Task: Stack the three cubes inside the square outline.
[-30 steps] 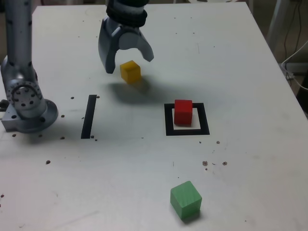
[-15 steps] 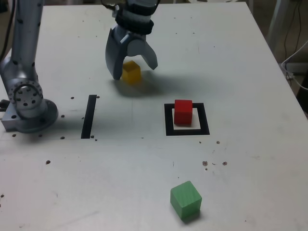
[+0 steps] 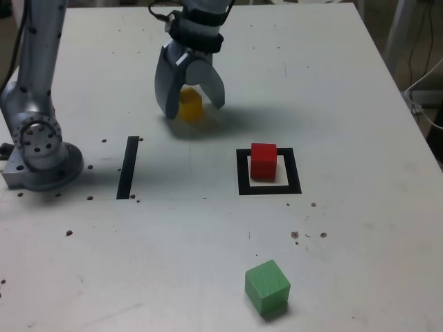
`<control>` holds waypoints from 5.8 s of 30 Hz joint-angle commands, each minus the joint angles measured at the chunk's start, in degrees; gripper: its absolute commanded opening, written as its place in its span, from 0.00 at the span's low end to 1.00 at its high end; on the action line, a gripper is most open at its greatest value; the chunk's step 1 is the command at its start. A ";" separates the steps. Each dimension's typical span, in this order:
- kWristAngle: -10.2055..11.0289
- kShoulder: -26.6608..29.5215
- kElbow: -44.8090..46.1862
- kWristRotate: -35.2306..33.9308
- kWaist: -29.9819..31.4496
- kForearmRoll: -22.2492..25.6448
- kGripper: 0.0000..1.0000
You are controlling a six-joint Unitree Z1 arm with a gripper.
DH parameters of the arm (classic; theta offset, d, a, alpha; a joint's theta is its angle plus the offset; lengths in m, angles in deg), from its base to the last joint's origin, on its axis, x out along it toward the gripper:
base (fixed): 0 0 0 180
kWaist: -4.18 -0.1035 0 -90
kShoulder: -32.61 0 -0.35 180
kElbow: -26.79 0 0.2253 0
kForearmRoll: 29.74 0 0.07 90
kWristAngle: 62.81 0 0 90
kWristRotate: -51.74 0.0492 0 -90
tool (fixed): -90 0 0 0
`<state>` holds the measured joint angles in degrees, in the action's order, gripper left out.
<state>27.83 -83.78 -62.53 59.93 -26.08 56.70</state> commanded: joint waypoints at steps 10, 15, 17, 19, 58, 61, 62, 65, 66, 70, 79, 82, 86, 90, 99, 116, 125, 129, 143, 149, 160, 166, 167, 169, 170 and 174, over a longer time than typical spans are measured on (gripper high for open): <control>0.47 -0.85 -1.02 0.87 -0.08 -0.49 0.40; 0.84 -0.56 -1.11 1.42 -0.07 -1.13 0.27; 0.81 -0.52 -1.08 1.61 -0.04 -1.14 0.27; 0.79 -0.48 -0.99 1.85 -0.01 -1.15 0.27; -2.19 -0.04 -22.73 -2.63 27.69 14.98 0.26; -2.56 -0.92 -24.20 -2.76 28.92 15.59 0.26; -2.67 -1.21 -24.68 -2.83 29.36 15.75 0.26; -2.95 -2.03 -26.01 -3.10 30.62 16.15 0.26; -3.06 -2.28 -26.37 -3.18 30.99 16.23 0.26; -3.43 -3.17 -27.41 -3.33 32.06 16.48 0.26; -3.74 -5.11 -28.68 -3.35 32.63 16.59 0.26; -3.79 -5.97 -29.17 -3.35 32.75 16.50 0.26; -3.77 -7.03 -29.57 -3.35 32.81 16.29 0.26; -3.63 -7.73 -29.81 -3.34 32.81 16.07 0.26; -3.10 -8.32 -29.61 -3.35 32.81 15.38 0.26; -2.73 -8.75 -28.90 -3.23 32.81 14.00 0.32; -2.38 -8.58 -27.37 -2.48 32.81 12.52 0.96; -2.17 -8.41 -27.24 -2.47 32.81 12.42 0.99; 2.70 -0.74 -24.02 -5.61 33.64 12.42 1.00; 3.12 1.48 -24.42 -6.81 36.90 12.85 1.00; 2.76 1.83 -29.39 -10.31 51.06 16.20 1.00; 2.77 1.00 -31.77 -12.00 59.35 17.51 1.00; 2.86 0.77 -32.15 -12.00 60.49 17.67 1.00; 3.29 0.32 -32.77 -11.66 62.69 17.85 1.00; 3.61 0.10 -32.99 -11.31 63.75 17.91 1.00; 5.19 -0.95 -33.52 -8.50 67.72 17.62 1.00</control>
<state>32.51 -84.13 -95.73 50.37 40.55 73.78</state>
